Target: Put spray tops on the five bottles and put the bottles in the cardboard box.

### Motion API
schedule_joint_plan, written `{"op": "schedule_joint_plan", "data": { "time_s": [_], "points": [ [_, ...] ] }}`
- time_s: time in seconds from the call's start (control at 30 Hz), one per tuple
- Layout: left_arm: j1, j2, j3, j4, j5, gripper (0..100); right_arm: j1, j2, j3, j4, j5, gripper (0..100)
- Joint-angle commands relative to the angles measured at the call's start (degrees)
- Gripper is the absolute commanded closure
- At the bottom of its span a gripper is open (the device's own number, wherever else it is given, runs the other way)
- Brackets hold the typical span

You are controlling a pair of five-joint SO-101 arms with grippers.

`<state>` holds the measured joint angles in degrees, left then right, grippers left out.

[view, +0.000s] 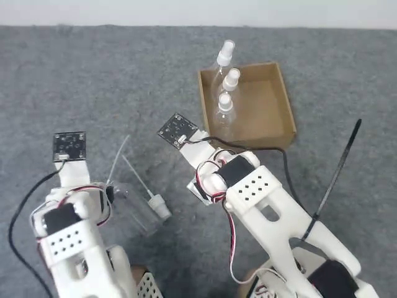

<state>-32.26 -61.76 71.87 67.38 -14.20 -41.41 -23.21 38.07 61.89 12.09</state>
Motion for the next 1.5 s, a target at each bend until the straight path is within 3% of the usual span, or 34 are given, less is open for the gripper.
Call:
{"op": "schedule_joint_plan", "data": {
  "time_s": [0.0, 0.4, 0.93, 1.23, 1.37, 1.47],
  "points": [
    [-1.1, 6.7, -3.2, -4.4, -1.7, 77, 0.8, -2.9, -0.8, -1.3, 1.0, 87.3],
    [-1.1, 20.1, -5.5, -5.5, -5.8, 77, 0.8, -2.9, -0.8, -1.3, 1.0, 87.3],
    [-10.1, 37.4, -9.2, -22.4, -7.7, 77, 0.8, -2.9, -0.7, -1.2, 1.0, 87.3],
    [-15.1, 46.2, -19.4, -22.2, -6.9, 77, 0.8, -2.9, -0.1, -2.0, 1.0, 87.3],
    [-16.9, 46.7, -21.2, -22.2, -2.4, 77, 0.8, -2.9, 0.7, -3.2, 1.0, 87.3],
    [-16.7, 47.0, -20.9, -22.1, -4.0, 77, 0.8, -2.9, 0.8, -3.3, 1.0, 87.3]
  ]
}}
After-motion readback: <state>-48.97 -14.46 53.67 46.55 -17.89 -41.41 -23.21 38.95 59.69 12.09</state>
